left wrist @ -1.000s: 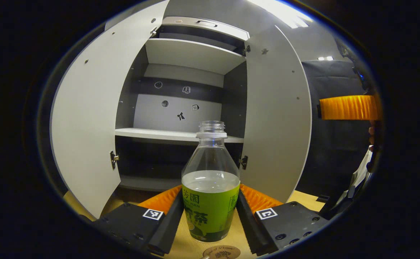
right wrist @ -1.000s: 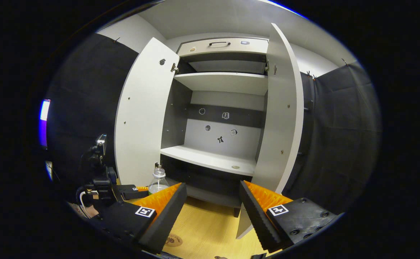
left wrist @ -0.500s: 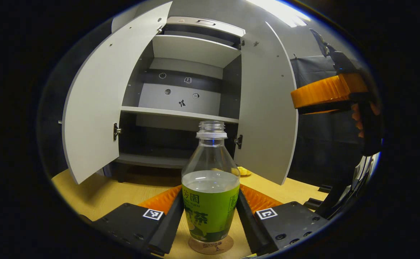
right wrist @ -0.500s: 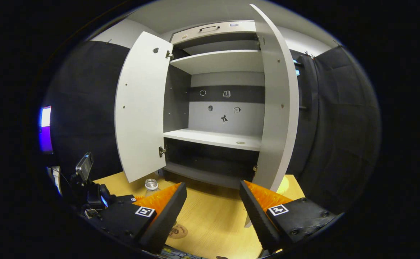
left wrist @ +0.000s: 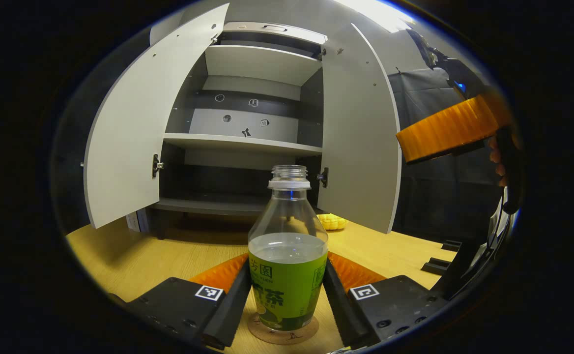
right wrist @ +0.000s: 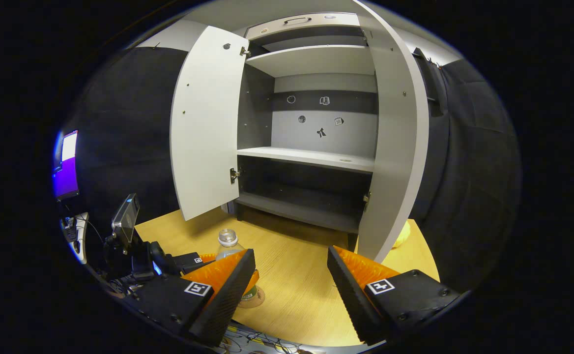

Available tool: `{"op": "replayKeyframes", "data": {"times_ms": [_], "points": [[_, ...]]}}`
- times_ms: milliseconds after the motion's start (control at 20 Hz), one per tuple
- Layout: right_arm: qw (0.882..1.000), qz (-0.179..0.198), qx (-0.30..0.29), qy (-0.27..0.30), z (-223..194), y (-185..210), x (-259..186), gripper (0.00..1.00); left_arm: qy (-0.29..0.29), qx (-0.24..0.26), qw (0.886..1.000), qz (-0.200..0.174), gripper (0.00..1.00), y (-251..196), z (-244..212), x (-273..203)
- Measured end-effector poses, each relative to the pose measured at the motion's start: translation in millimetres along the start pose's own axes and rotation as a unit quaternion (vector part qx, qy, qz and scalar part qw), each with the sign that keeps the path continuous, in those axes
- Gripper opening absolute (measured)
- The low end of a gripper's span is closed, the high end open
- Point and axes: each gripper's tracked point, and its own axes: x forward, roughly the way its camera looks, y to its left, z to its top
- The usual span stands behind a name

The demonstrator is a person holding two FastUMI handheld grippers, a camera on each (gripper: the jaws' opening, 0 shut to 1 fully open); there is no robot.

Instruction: Grasp the bottle in the cabinet with the left hand and place it on the coaster, then close the right door with the right hand and the left door with the left hand.

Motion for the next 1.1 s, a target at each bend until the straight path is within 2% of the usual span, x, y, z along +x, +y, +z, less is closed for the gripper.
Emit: {"op": "replayKeyframes", "data": {"times_ms": [450, 700, 900, 1100], "points": [[0.999, 0.005, 0.037, 0.019, -15, 2, 7, 0.99, -0.008, -0.018, 1.0, -0.005, 0.81, 0, -15, 1], [1.0, 0.008, 0.019, 0.019, -13, 4, 9, 0.98, -0.002, -0.005, 1.0, -0.005, 0.95, -1, -6, 8], [1.0, -0.001, 0.016, 0.003, 8, 1, 6, 0.98, -0.003, 0.027, 1.0, -0.014, 0.95, -4, 28, 16], [0.999, -0.012, 0.018, -0.038, 56, -2, -4, 0.98, -0.022, 0.033, 0.999, -0.033, 0.95, -6, 90, 18]]}}
